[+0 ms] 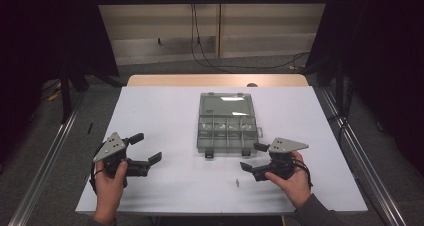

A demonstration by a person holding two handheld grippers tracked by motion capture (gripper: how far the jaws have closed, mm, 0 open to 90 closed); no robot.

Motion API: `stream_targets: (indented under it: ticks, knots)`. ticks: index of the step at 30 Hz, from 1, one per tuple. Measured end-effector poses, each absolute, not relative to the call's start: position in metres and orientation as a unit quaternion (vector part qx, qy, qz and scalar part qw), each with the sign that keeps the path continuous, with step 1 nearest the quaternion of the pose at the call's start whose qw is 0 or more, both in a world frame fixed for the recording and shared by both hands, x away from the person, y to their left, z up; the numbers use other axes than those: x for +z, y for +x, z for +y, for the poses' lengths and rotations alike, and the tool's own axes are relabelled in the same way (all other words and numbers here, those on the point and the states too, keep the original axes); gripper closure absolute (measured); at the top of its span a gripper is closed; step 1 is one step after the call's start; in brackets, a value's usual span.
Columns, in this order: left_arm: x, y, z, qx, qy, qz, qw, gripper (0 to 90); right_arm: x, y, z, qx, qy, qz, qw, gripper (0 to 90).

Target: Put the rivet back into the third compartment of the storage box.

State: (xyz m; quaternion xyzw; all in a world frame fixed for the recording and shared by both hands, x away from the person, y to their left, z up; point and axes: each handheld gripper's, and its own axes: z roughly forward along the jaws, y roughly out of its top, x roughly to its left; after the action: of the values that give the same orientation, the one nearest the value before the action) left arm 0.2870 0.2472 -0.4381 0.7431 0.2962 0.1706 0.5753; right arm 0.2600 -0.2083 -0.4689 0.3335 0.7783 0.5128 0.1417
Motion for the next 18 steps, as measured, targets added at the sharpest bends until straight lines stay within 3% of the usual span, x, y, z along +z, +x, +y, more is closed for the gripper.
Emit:
stream_targets:
  ticks: [18]
  knots:
    - [-0.4375, 0.2866, 0.2472, 0.173, 0.74, 0.301, 0.576, 3.4, -0.4795, 0.2502, -0.2022, 0.494, 0.317, 0.801, 0.119, 14.4]
